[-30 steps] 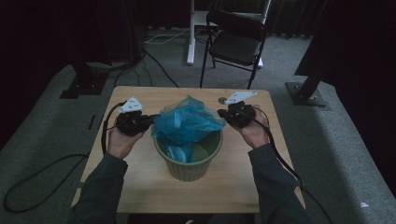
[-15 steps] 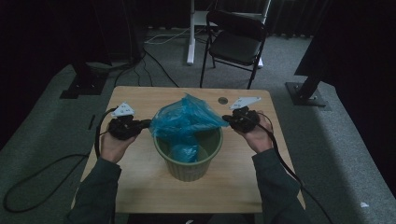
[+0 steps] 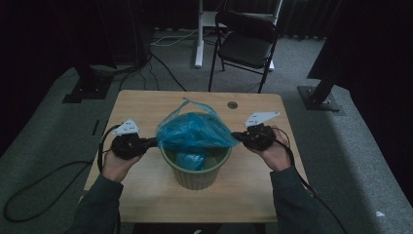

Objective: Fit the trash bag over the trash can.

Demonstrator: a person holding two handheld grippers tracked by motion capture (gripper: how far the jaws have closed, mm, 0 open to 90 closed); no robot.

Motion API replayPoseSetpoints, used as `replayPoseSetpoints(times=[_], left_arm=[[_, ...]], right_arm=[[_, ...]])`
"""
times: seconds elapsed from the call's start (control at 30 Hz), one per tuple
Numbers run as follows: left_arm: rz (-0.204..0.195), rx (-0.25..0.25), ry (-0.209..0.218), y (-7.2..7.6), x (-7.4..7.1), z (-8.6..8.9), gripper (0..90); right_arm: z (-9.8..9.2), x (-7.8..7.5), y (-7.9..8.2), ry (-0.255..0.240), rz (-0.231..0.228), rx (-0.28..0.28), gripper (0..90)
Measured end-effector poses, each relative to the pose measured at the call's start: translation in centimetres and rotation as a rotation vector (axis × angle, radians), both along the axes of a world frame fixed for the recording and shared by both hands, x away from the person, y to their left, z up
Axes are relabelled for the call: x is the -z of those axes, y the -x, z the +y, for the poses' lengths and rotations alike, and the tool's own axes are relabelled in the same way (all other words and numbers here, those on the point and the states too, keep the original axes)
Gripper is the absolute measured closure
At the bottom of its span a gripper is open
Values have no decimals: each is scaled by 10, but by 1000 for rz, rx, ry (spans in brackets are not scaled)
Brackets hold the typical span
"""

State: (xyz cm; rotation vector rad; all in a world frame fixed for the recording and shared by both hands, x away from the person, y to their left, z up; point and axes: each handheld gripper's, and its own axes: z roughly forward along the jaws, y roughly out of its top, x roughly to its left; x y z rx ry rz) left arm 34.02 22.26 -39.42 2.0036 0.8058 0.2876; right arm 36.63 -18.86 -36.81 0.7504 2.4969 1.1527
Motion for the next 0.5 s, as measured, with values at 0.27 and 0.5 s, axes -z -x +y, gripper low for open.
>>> replayPoseSetpoints(times=[0.27,0.5], left_arm=[[10,15,22,3,6,-2,891],[1,-4,6,0,3,-2,850]], right_arm=[[-3,7,4,5,26,-8,898],[-2,4,2,15,3,17,834]])
